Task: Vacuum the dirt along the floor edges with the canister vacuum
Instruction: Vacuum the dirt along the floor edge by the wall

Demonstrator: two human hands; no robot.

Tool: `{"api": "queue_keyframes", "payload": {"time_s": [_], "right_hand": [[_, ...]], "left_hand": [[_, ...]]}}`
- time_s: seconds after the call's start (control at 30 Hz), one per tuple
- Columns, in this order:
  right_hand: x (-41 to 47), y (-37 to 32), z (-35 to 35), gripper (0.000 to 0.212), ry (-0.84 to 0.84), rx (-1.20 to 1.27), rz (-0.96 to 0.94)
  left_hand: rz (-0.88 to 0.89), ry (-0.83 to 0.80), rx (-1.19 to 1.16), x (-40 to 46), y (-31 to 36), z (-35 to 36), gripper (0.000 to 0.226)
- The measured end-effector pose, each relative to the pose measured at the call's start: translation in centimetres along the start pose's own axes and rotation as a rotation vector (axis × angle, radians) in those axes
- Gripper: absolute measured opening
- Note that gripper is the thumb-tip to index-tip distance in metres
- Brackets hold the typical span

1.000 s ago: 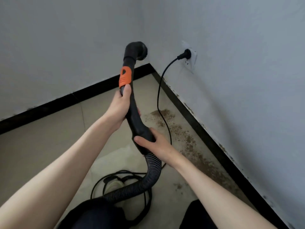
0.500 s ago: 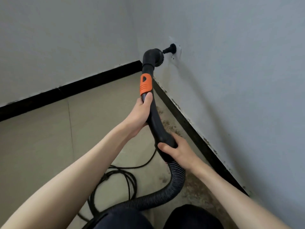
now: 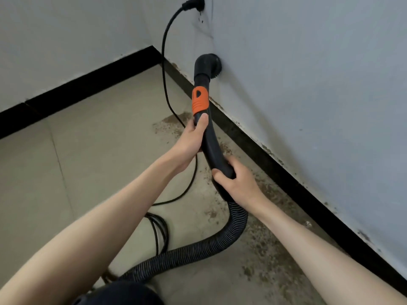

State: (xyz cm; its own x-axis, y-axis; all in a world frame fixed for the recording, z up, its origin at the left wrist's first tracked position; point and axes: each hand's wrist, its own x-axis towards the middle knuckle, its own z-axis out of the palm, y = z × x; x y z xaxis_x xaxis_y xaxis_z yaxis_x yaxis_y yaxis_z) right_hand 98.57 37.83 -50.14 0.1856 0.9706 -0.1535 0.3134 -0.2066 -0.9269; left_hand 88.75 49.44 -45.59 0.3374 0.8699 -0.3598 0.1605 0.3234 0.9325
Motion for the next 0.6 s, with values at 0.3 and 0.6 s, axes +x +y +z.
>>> {"api": "queue_keyframes", "payload": {"time_s": [0.3,0.6], "right_hand": [[2.6,-0.3,1.2,0.025,0.097,-0.115,-0.023],[3.4,-0.6,3.7,0.018,0.089,-0.248,0.013]], "left_hand": [[-0.001,-0.131,-0.008,-2.0,-5.0,-3.7,0.024],[-0.087,-0.104,-0.181,0.9,-1.8,-4.0,0.044]]}}
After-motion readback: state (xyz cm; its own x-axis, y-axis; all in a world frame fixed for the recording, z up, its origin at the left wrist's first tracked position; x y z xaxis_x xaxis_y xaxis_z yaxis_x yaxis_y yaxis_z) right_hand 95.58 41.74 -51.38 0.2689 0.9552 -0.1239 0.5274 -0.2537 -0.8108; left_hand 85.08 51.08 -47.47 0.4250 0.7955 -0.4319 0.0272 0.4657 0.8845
